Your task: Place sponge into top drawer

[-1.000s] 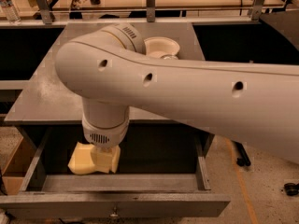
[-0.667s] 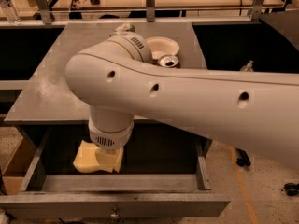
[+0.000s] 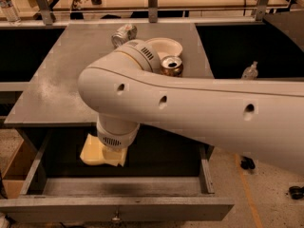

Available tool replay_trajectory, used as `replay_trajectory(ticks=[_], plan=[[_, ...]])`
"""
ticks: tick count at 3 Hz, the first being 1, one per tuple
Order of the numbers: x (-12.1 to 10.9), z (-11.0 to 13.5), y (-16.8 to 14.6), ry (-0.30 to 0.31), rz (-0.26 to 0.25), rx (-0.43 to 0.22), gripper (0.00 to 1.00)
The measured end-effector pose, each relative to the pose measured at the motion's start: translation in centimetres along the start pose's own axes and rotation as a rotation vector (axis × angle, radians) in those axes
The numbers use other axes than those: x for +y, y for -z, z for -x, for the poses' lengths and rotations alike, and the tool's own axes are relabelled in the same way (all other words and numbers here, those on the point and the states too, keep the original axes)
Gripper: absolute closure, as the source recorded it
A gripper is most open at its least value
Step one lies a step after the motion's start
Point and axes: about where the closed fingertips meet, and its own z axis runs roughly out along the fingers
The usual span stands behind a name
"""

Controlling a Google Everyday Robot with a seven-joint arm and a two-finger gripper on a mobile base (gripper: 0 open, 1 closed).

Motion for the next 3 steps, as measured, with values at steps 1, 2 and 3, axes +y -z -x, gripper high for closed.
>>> replay_trajectory(ticks=[1, 2, 3], plan=[[-0.68, 0.23, -0.29, 0.016, -0.066, -0.022, 1.0], [-0.98, 0.13, -0.7, 0.03, -0.102, -0.05, 1.0], [-0.45, -0.5, -1.11, 0.018, -0.093, -0.051, 1.0]])
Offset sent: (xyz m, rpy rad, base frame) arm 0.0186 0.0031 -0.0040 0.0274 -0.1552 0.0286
